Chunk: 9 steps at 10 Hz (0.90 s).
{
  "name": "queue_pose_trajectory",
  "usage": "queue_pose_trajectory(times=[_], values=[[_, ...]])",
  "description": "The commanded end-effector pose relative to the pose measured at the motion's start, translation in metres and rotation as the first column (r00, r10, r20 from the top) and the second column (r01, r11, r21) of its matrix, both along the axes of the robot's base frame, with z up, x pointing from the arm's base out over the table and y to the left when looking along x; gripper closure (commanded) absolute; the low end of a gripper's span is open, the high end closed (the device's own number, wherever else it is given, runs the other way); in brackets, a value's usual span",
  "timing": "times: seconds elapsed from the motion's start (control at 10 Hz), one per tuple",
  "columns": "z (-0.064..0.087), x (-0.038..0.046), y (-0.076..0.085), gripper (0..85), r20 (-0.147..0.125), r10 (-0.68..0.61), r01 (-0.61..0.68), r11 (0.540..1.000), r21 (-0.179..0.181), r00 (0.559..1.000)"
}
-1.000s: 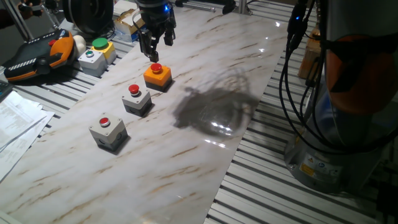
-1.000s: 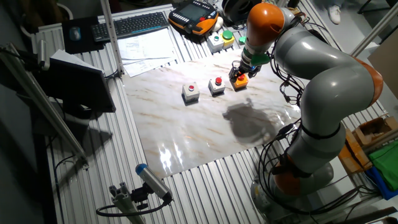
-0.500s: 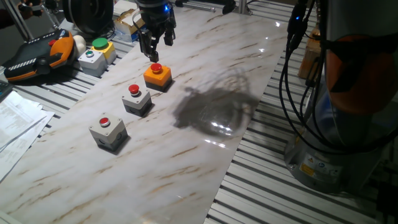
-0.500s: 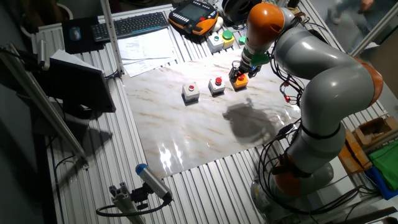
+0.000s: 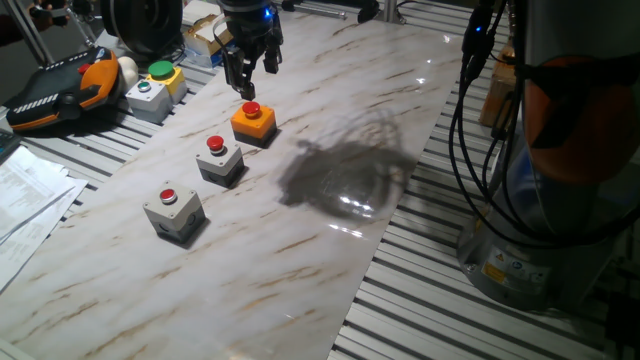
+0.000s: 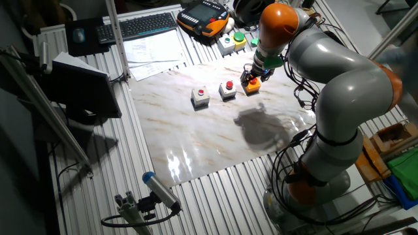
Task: Press three buttons from left to right in sequence
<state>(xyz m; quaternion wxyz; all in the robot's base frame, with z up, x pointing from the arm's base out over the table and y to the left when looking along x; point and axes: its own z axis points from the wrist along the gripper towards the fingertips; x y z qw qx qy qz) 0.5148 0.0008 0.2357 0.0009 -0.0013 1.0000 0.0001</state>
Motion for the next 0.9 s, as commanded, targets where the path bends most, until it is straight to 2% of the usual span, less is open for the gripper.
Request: queue_pose_trajectory(times=[0.0, 0.3, 0.8], values=[[0.0001, 0.0, -0.0001, 84.3, 0.064, 0.047, -0.044, 0.998, -0.047, 0.997], [0.0037, 0.0004, -0.0004, 84.3, 0.058, 0.047, -0.044, 0.998, -0.049, 0.997], [-0.0025, 0.0026, 0.001, 84.3, 0.063, 0.045, -0.042, 0.998, -0.041, 0.997]])
